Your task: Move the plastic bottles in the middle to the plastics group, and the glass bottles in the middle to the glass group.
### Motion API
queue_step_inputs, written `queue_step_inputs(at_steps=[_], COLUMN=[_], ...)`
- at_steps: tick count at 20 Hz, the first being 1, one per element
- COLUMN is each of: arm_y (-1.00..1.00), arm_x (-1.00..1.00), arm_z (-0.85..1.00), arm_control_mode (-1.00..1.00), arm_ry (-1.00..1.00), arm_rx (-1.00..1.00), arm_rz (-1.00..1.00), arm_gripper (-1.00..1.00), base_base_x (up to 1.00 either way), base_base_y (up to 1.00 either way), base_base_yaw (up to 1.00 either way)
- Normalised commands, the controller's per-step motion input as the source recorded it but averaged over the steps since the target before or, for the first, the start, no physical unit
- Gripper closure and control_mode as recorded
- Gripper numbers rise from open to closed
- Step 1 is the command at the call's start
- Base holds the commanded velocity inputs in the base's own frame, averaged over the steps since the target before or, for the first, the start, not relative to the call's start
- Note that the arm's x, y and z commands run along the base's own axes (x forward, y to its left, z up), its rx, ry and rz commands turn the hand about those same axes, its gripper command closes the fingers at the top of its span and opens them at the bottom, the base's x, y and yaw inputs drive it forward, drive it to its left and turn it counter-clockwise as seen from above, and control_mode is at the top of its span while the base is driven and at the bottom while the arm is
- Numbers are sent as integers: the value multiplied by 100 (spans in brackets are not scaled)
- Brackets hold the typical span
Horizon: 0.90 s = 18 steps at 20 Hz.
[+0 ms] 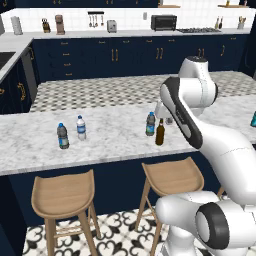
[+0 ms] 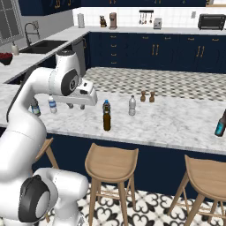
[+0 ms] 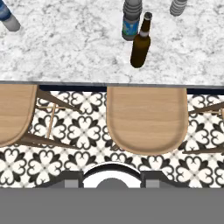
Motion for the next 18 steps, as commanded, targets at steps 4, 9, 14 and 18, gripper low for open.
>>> queue_step_inputs(at_steps=[4,9,14,18], arm_y=[0,0,0,-7], arm_x=[0,1,19,1], arm_z=[-6,-12,-4,0], arm_control_mode=[-100,-100,-100,-100], arm_ry=[-2,-4,-9,-18], arm_rx=[0,0,0,0], arm_rz=[0,0,0,0], arm_gripper=[-100,-100,-100,-100], base_base_x=[0,0,0,0], base_base_y=[0,0,0,0], base_base_yaw=[0,0,0,0])
